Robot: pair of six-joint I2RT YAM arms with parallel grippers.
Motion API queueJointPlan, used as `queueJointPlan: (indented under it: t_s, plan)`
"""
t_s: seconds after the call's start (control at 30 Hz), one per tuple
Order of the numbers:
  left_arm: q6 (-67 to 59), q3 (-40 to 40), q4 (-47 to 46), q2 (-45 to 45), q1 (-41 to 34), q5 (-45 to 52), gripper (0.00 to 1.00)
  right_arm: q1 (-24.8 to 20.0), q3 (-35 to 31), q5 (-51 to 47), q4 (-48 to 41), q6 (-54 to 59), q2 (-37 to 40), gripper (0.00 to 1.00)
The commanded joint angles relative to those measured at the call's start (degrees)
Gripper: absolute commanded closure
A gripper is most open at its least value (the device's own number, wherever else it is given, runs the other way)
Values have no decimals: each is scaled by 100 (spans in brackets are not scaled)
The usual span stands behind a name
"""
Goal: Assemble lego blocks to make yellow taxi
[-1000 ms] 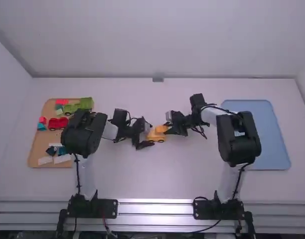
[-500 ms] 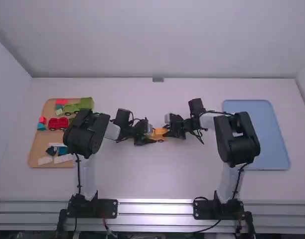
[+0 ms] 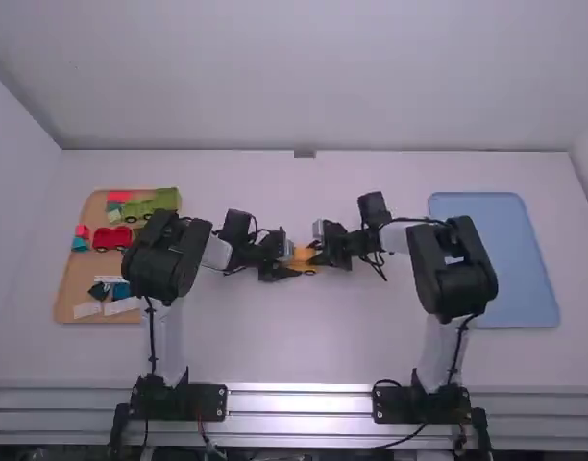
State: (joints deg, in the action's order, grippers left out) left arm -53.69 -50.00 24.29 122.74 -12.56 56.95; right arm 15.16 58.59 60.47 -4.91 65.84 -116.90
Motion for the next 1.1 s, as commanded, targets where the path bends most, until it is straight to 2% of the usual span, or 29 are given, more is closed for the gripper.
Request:
queueJointPlan:
  t_s: [0.0,0.5,0.6,0.9,1.07]
  plan:
    - [24,50,-133,94,-26,-238,53,52,-31,-136,-22,-146,-87,90]
    - [24,55,-177,94,-57,-192,51,81,-343,-216,415,-138,-90,91]
    - [-7,57,-249,94,-59,-59,55,92,-334,-343,671,-505,-90,92]
    - [-229,55,-415,94,-70,55,58,131,-356,-374,525,-433,-90,93]
    - [-227,44,-415,94,-90,39,58,227,-350,-896,413,-750,-90,94]
